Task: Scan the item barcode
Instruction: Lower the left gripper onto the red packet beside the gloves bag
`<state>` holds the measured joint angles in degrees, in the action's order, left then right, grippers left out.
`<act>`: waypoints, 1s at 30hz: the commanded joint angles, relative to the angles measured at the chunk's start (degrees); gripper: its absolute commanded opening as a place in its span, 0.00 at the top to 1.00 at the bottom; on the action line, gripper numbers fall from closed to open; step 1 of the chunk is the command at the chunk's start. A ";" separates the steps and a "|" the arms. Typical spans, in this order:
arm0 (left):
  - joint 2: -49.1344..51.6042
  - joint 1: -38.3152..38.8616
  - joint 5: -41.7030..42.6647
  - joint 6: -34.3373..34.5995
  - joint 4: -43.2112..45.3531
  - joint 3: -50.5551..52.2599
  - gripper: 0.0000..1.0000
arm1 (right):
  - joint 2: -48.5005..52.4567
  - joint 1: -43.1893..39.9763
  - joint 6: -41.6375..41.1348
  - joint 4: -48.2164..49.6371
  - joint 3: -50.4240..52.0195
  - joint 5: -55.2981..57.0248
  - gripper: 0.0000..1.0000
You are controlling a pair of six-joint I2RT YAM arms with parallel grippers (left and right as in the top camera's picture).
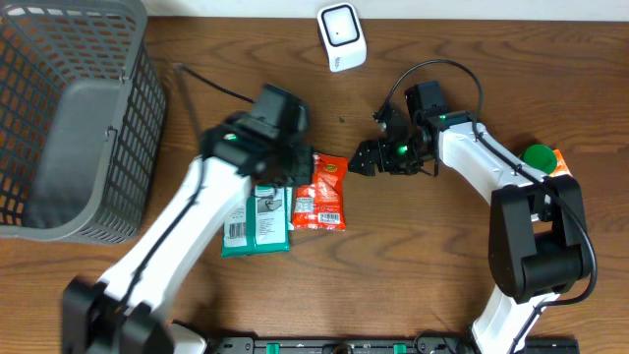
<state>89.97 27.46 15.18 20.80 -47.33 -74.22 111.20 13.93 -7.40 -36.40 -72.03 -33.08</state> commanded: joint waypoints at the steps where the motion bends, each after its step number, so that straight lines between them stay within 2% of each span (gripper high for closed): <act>1: 6.38 2.05 0.46 0.90 -0.09 1.57 0.93 | 0.04 0.02 -0.24 -0.33 0.04 -1.31 0.23; 6: 12.17 2.03 -2.82 2.78 0.33 1.57 0.93 | 0.04 0.02 -0.24 -0.26 0.04 -1.31 0.23; 16: 19.19 2.25 -2.82 4.81 4.04 1.57 0.93 | 0.04 0.04 -0.24 -0.28 0.04 -1.31 0.22; 27: 22.23 4.15 -2.69 4.81 5.07 1.62 0.92 | 0.04 0.04 -0.22 -0.24 0.04 -1.29 0.20; 30: 21.84 4.68 -0.24 4.74 5.68 0.57 0.92 | 0.04 0.04 -0.20 -0.22 0.04 -1.29 0.19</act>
<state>109.97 31.09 13.34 25.50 -41.80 -72.66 111.20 13.93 -7.60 -36.58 -72.03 -33.47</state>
